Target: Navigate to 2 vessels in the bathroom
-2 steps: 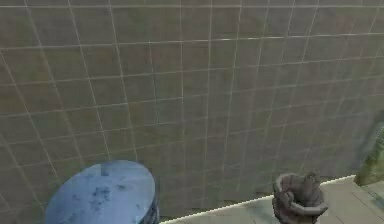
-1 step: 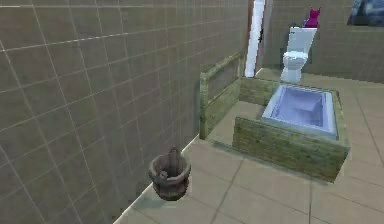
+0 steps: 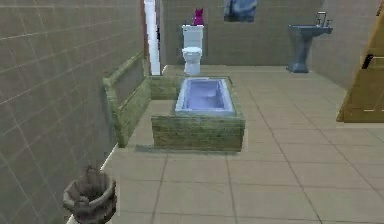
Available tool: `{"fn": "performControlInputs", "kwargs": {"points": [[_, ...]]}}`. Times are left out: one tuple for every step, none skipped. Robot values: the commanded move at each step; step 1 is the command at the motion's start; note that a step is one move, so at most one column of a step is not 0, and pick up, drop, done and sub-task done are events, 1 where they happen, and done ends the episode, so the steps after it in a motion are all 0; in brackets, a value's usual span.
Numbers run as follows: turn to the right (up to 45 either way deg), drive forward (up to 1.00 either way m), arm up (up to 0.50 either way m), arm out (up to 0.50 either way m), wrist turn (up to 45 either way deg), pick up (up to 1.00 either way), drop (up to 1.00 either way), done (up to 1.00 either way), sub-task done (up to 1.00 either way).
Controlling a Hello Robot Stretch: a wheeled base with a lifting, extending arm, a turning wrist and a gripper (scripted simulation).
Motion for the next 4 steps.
{"fn": "performControlInputs", "kwargs": {"points": [[0.0,0.45,0.0,0.0,0.0,0.0,0.0,0.0,0.0],[-45.0,0.0,0.0,0.0,0.0,0.0,0.0,0.0,0.0],[0.0,0.0,0.0,0.0,0.0,0.0,0.0,0.0,1.0],[45.0,0.0,0.0,0.0,0.0,0.0,0.0,0.0,0.0]]}}
